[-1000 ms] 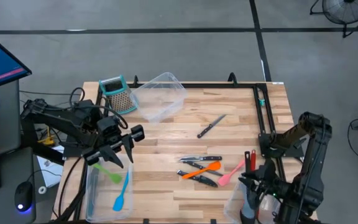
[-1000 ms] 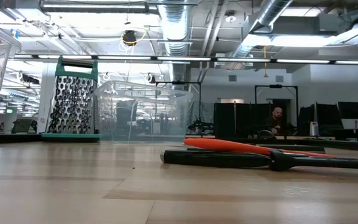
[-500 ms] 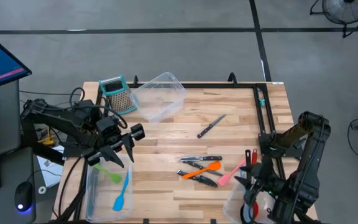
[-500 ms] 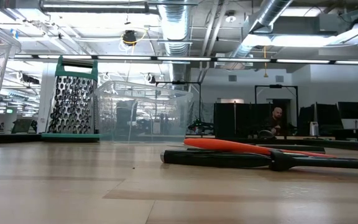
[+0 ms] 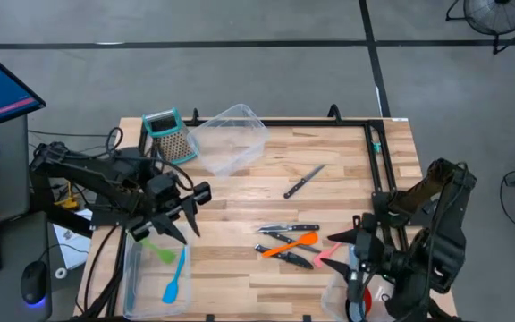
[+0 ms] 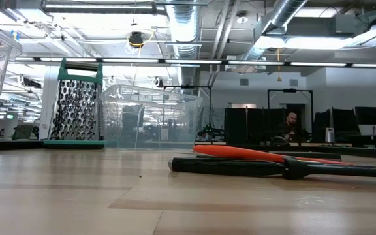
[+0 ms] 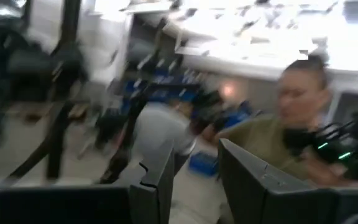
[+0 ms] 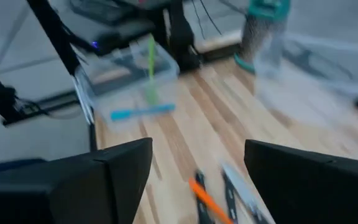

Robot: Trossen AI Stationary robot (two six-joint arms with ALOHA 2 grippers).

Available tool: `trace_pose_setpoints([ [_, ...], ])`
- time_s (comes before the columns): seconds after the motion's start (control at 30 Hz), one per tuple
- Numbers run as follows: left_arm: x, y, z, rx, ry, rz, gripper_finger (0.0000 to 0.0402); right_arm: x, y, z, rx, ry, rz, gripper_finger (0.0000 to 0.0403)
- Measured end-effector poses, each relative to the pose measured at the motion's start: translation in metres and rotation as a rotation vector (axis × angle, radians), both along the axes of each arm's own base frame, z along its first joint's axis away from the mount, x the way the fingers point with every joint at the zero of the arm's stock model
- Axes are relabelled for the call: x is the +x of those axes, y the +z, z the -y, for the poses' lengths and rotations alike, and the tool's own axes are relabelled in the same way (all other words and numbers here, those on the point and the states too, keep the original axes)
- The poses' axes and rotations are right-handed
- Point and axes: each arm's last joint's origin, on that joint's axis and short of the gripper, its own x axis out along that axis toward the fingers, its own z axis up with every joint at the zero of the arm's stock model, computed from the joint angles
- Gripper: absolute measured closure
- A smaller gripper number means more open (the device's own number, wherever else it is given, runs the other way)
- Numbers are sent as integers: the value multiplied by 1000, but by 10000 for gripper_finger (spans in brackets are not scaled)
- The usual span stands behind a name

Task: Pick & Place Kitchen Items
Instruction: Put the black knife into the top transparent bin

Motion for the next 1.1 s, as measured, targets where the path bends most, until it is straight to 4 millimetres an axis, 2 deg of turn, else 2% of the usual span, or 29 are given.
trace_pose_setpoints([
  [0.1,2,-12,-1,74,88,-94,305,17,10,3,-12,28,36,154],
  [0.2,4,-28,-4,156,200,-230,316,32,12,11,-12,52,8,154],
  [0.4,5,-59,-11,290,453,-512,338,53,3,43,-25,-1,-140,154],
  [0.5,4,-69,-14,333,528,-585,344,58,-6,59,-7,-52,-234,154],
  [0.63,0,-89,-13,330,533,-658,346,66,-30,72,8,-94,-355,154],
  [0.8,-2,-106,-8,307,519,-725,348,78,-74,84,19,-61,-527,154],
  [0.93,-9,-98,-1,286,479,-670,357,90,-108,96,44,8,-620,154],
  [1.1,-35,-70,-1,201,461,-511,377,100,-142,117,16,63,-676,154],
])
